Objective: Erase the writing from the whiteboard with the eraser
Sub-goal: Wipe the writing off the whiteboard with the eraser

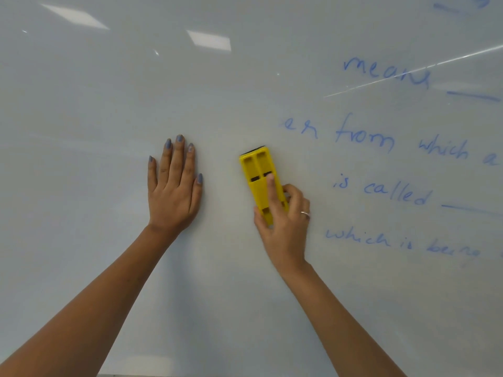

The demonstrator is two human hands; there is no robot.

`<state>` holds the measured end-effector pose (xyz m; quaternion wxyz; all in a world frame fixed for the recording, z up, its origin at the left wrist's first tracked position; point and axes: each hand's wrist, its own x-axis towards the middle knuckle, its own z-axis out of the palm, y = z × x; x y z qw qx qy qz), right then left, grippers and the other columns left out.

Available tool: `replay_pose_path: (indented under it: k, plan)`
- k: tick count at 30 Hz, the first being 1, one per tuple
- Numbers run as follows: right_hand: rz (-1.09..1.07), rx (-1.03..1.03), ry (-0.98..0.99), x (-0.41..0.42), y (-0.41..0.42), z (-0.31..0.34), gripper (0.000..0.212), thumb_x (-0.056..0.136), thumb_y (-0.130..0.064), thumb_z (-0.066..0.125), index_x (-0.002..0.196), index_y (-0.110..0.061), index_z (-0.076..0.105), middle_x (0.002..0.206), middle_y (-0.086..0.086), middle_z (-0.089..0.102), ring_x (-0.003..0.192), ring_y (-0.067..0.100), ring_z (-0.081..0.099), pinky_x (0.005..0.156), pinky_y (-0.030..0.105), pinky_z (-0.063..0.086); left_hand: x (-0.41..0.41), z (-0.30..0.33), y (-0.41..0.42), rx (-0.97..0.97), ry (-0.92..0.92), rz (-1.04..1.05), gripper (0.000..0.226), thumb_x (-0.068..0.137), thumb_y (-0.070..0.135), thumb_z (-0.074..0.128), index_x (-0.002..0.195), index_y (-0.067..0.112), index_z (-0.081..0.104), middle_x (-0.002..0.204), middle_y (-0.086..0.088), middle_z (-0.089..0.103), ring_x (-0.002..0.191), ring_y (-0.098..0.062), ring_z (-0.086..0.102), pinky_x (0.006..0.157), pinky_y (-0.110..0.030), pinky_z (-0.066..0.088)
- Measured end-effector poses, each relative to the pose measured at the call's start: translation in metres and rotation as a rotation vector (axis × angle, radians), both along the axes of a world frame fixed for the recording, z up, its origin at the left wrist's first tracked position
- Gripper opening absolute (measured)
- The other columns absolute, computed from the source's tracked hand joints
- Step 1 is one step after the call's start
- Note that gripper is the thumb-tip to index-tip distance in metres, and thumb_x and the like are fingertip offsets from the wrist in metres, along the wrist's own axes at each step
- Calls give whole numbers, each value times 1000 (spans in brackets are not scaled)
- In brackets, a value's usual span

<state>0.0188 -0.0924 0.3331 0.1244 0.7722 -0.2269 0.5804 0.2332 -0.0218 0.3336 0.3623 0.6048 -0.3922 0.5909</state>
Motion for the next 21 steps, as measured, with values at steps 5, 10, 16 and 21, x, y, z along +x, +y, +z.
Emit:
replay_pose_path:
  k: [5,10,16,21]
  plan:
    - [-109,-235,246,-3,4,-15,65,69,-17,76,131,-28,57,107,12,66,77,31,61,61,36,51,2,-1,0,-4,-14,10,53,105,26,34,153,6,29,159,-16,27,148,-31,24,120,-49,15]
    - [-116,-82,-21,-35,-25,-5,64,75,-16,77,135,-16,53,108,22,59,82,38,56,74,44,47,2,-1,0,3,-14,0,52,105,26,32,154,6,27,159,-16,27,149,-31,23,120,-51,16]
    - [-27,97,-151,-8,-9,9,69,79,-21,76,140,-13,45,113,23,54,86,38,51,76,45,46,3,-2,-1,0,-11,2,53,105,26,32,154,6,27,160,-15,25,150,-30,20,120,-52,17]
    - [-61,-137,141,9,5,-4,64,78,-26,75,137,-25,51,113,15,62,84,34,57,68,40,50,3,-1,0,2,-6,-5,52,105,26,34,153,6,31,159,-15,26,149,-30,22,120,-51,17]
